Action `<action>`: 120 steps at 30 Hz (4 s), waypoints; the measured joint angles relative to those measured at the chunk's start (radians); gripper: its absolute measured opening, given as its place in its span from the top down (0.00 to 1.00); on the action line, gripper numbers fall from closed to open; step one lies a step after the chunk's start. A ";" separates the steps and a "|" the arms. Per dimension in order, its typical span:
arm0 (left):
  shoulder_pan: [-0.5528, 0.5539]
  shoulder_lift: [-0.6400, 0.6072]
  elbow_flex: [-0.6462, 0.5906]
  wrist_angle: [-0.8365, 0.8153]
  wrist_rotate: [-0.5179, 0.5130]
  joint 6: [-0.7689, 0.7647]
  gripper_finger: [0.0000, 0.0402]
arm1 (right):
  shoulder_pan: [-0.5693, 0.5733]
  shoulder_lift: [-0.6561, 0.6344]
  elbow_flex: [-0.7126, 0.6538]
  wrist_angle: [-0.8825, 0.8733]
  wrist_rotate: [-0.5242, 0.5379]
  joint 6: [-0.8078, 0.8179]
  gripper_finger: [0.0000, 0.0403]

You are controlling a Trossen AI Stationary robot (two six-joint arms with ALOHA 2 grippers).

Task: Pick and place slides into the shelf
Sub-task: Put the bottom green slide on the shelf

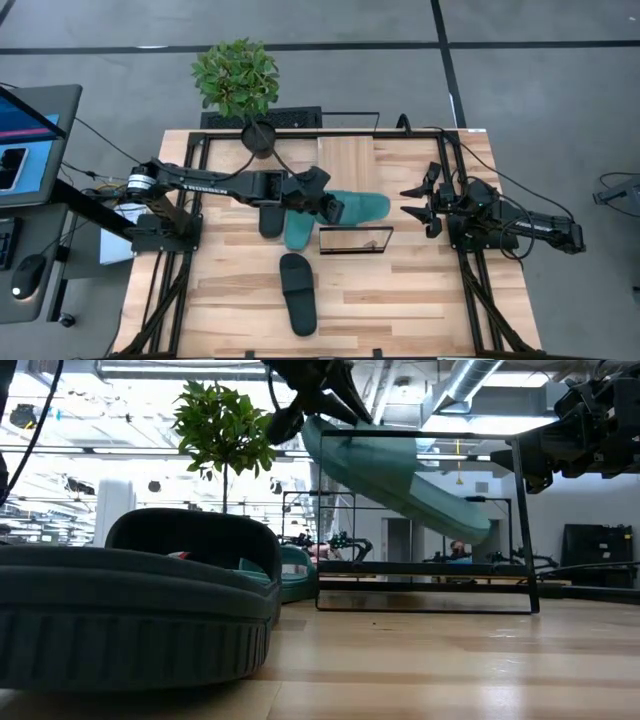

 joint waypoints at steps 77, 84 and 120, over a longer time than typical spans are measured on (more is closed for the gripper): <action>0.035 0.000 -0.152 0.179 0.249 -0.239 1.00 | 0.000 0.000 0.000 0.000 0.000 0.000 0.50; 0.032 0.000 -0.152 0.177 0.275 -0.240 1.00 | 0.000 0.000 0.000 0.000 0.000 0.000 0.50; 0.020 0.000 -0.152 0.135 0.291 -0.183 0.86 | 0.000 0.000 0.000 0.000 0.000 0.000 0.50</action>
